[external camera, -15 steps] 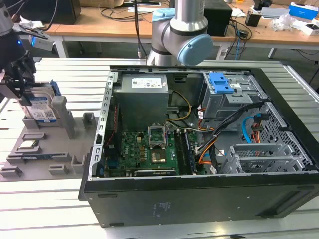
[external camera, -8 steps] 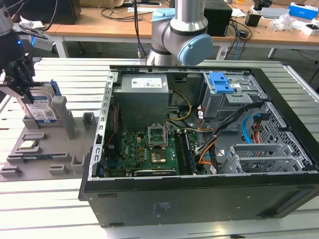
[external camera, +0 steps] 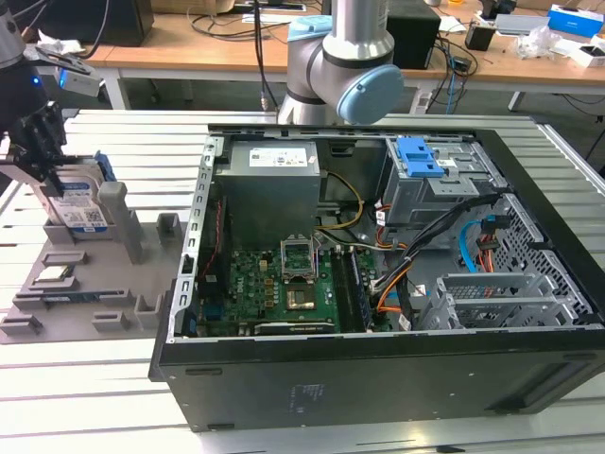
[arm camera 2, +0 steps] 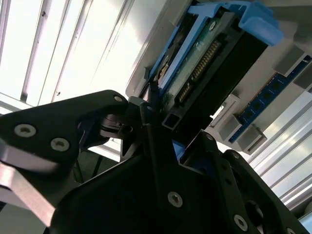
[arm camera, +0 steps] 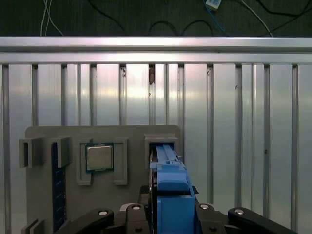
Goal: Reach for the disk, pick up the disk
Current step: 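Pick up the disk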
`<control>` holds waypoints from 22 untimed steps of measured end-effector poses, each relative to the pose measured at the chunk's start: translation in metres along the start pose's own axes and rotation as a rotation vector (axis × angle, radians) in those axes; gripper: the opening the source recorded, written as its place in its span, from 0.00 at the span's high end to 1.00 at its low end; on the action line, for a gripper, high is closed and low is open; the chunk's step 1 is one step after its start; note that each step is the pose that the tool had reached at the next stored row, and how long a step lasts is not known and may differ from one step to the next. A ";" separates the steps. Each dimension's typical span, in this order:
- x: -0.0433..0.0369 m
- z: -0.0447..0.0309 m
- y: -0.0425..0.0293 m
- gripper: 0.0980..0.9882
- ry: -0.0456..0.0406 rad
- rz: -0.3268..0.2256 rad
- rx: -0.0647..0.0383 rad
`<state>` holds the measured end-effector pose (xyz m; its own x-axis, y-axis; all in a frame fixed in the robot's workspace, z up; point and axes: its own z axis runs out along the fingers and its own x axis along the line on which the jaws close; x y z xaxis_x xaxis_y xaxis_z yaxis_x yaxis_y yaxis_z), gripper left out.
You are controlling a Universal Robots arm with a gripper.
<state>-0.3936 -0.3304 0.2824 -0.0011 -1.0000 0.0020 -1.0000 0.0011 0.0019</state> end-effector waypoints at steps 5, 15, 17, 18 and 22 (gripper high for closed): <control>0.0000 0.0000 0.0003 0.70 0.0000 0.000 0.000; 0.0000 -0.0108 0.0003 0.70 0.0000 0.000 0.000; 0.0000 -0.0133 0.0003 0.70 0.0000 0.000 0.000; 0.0000 -0.0147 0.0003 0.70 0.0000 0.000 0.000; 0.0000 -0.0223 0.0002 0.70 0.0000 0.000 0.000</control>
<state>-0.3938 -0.3304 0.3047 -0.0012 -1.0000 0.0019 -1.0000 0.0012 0.0018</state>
